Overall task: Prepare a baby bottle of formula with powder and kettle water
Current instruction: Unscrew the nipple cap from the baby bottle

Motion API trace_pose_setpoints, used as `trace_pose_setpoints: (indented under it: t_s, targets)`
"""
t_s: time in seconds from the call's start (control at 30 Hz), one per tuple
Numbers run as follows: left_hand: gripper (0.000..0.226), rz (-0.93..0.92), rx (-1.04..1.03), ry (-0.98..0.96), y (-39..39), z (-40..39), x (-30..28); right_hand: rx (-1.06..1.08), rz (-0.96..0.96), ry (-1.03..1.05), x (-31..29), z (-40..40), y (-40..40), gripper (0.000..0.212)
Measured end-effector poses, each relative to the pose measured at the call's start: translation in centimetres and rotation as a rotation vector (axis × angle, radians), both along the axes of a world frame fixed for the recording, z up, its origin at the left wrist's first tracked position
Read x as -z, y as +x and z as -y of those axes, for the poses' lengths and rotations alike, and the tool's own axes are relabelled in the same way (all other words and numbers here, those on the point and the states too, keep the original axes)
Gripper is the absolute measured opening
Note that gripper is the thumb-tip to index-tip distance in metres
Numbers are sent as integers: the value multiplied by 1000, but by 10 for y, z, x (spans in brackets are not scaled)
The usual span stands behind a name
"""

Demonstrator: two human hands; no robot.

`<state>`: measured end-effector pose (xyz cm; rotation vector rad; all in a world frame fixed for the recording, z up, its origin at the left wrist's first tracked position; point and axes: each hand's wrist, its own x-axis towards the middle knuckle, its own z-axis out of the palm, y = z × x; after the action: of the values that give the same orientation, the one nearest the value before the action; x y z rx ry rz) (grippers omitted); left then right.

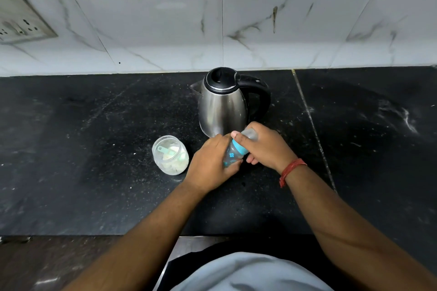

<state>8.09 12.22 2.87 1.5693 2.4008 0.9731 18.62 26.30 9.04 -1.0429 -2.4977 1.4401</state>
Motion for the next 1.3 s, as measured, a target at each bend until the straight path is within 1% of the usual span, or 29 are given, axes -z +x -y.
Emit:
trace_pose_setpoints:
  t_s: [0.1,0.17,0.3,0.4,0.5,0.6,0.7,0.77,0.87,1.0,1.07,1.2,1.23,1.3]
  targets:
    - [49,-71,8,-27,-1,2,0,3,18,42,-1,5,-2,43]
    - [50,-54,2,-49,-3,3,-1,10,-1,100,2,8,-5,42]
    - [48,184,27,-79,-5,5,-4,25,-46,178,10,8,-7,42]
    - [47,391,78,-81,-8,7,-5,-28,-87,207,9,7,-5,38]
    - [46,636,105,-33,-10,9,-8,-69,-201,201,0,5,-1,26]
    - [46,742,86,12,-11,13,-10,-39,-268,188,-10,-7,1,16]
    - [50,785,46,65,-13,14,-7,2,-291,146,-10,-20,6,12]
    - [51,785,32,89,-14,14,-5,42,-333,79,-7,-25,11,10]
    - [53,763,43,100,-14,14,-2,139,-357,-7,5,-29,19,15]
    - [55,781,38,122,-13,14,3,242,-218,22,34,-37,30,33]
    - [54,795,36,123,-10,14,4,274,-132,56,46,-40,38,38]
    - [52,789,28,134,-9,15,8,273,-13,149,69,-41,54,39]
    - [52,780,26,134,-10,15,10,266,10,179,74,-41,57,41]
    - [51,776,20,135,-10,16,11,231,56,236,80,-42,61,54]
